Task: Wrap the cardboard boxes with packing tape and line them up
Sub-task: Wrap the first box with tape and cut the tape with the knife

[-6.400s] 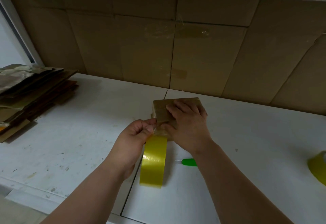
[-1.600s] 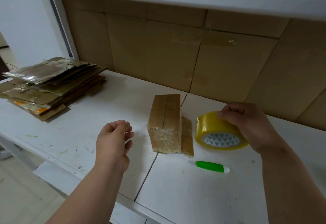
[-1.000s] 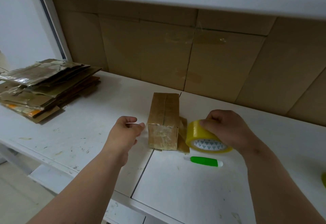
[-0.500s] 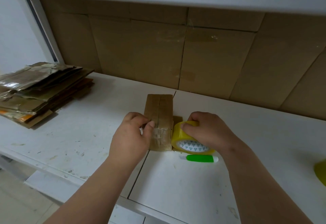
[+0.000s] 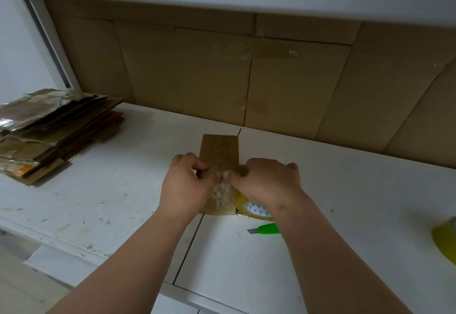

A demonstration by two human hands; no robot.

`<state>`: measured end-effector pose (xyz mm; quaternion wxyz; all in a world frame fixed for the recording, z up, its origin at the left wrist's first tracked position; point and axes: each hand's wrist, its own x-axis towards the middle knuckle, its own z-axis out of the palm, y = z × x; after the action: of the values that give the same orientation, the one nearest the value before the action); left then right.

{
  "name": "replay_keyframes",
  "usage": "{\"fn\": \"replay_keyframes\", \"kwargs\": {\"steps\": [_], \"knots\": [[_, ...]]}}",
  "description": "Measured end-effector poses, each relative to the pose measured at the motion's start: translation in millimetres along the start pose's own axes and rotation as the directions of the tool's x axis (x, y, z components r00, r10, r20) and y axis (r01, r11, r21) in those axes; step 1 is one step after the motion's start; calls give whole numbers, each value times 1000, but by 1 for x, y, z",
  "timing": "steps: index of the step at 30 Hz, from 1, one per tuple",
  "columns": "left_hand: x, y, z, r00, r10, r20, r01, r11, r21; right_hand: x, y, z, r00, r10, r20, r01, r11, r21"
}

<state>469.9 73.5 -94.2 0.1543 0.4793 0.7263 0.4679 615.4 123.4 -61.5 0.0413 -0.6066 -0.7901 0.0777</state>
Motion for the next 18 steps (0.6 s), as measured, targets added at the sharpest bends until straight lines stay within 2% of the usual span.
{"fn": "replay_keyframes", "kwargs": {"steps": [3, 6, 10, 14, 16, 18], "knots": [[-3, -8, -8, 999, -18, 28, 22, 992, -123, 3, 2, 0, 999, -24, 40, 22, 999, 42], [-9, -21, -22, 989, 10, 147, 32, 960, -280, 2, 9, -1, 992, -118, 46, 116, 992, 43], [-5, -30, -35, 954, 113, 278, -51, 974, -220, 1, 14, -4, 985, -158, 67, 154, 986, 60], [2, -30, -40, 933, 75, 352, 33, 956, -291, -2, 12, 0, 985, -171, -1, 171, 985, 29], [3, -30, -40, 936, 91, 340, 0, 966, -260, -4, 10, 2, 984, -170, -44, 171, 985, 13], [5, -30, -38, 944, 142, 299, -90, 980, -179, -5, 9, 5, 983, -166, -85, 165, 986, -14]]}}
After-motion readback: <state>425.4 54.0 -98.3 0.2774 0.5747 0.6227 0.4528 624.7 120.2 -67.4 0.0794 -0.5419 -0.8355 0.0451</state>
